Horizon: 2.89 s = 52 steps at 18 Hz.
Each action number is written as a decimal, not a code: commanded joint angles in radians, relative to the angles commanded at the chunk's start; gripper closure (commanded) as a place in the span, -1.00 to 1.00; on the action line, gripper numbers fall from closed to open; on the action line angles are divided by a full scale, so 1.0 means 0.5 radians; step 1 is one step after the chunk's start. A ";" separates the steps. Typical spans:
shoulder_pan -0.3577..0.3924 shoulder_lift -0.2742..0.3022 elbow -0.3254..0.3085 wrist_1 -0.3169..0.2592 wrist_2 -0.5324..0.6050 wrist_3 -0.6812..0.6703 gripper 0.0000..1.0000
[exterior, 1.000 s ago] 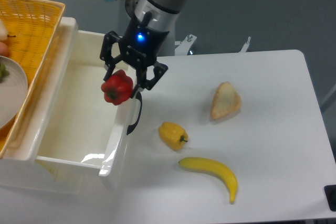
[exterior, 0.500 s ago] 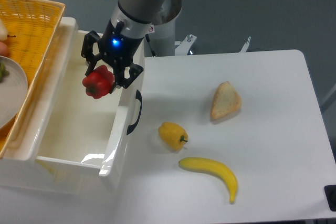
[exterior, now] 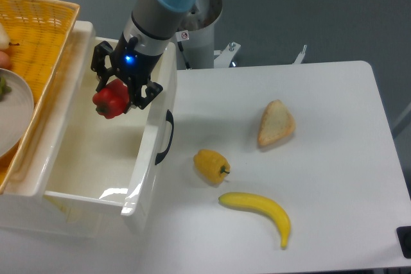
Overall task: Place the red pepper in the upper white drawer
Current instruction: 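Lower the red pepper into the drawer and hold it steady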
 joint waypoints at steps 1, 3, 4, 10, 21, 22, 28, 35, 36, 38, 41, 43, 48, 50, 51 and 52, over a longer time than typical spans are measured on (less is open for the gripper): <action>-0.003 -0.003 0.000 0.000 -0.003 0.000 0.22; -0.003 -0.006 0.003 0.000 0.000 0.000 0.22; -0.006 -0.006 0.003 0.000 -0.003 0.000 0.22; -0.031 -0.012 -0.003 0.000 0.000 0.000 0.21; -0.086 -0.055 -0.012 0.000 0.037 -0.003 0.21; -0.104 -0.055 -0.012 0.000 0.052 -0.003 0.21; -0.107 -0.061 -0.012 0.000 0.061 -0.003 0.20; -0.107 -0.058 -0.046 0.000 0.083 0.000 0.19; -0.107 -0.058 -0.049 0.000 0.104 0.000 0.19; -0.110 -0.058 -0.049 0.000 0.107 0.000 0.19; -0.110 -0.058 -0.049 0.000 0.107 0.000 0.19; -0.110 -0.061 -0.049 0.000 0.110 0.000 0.17; -0.110 -0.061 -0.052 0.000 0.110 0.000 0.15; -0.114 -0.061 -0.052 0.000 0.110 0.000 0.11; -0.114 -0.061 -0.052 0.000 0.110 0.003 0.09; -0.114 -0.061 -0.052 0.000 0.110 0.003 0.05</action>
